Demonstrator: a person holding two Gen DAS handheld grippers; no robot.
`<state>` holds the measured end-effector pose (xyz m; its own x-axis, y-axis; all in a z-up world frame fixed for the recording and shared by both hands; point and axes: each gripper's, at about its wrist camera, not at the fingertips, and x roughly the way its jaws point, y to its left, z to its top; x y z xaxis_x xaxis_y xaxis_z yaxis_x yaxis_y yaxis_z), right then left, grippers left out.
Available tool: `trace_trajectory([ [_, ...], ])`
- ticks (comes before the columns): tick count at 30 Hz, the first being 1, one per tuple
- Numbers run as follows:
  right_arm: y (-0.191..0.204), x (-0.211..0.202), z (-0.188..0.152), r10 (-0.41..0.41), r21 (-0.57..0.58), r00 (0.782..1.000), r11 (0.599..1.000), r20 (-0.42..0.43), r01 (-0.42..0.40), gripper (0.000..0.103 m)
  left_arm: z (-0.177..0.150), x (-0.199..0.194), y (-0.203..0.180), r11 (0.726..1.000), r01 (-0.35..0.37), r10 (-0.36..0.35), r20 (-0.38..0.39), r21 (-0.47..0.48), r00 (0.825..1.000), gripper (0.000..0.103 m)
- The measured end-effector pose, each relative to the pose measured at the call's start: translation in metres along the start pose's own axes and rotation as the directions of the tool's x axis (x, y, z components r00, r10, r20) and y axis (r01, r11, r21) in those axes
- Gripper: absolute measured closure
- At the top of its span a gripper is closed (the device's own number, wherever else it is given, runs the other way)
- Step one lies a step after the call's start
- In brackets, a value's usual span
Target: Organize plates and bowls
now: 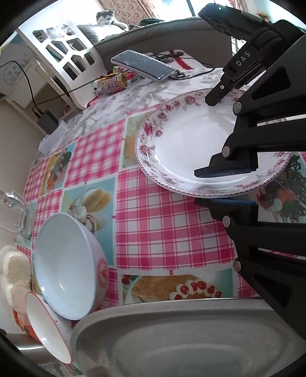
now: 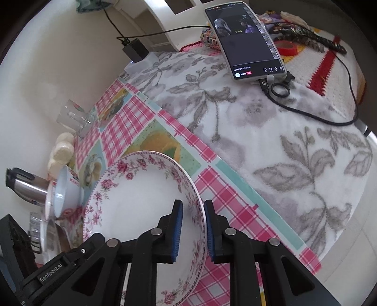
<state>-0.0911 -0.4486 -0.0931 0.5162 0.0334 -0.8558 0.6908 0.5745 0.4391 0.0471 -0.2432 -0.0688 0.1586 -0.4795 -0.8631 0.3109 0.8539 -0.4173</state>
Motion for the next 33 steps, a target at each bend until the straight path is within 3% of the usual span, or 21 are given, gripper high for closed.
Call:
trace_trajectory([
  [8, 0.003, -0.011, -0.001, 0.012, -0.01, 0.999, 1.0, 0.03, -0.012, 0.084, 0.002, -0.003, 0.002, 0.999, 0.037, -0.037, 0.0, -0.017, 0.999, 0.086],
  [16, 0.014, -0.021, -0.001, -0.03, -0.078, 0.996, 0.996, 0.084, 0.036, 0.094, 0.003, -0.006, 0.006, 0.997, 0.07, -0.071, -0.004, -0.037, 0.997, 0.086],
  [33, 0.026, -0.041, 0.0, -0.055, -0.125, 0.986, 0.989, 0.159, 0.075, 0.095, 0.008, -0.026, 0.006, 0.987, 0.158, -0.157, 0.027, -0.042, 0.987, 0.086],
])
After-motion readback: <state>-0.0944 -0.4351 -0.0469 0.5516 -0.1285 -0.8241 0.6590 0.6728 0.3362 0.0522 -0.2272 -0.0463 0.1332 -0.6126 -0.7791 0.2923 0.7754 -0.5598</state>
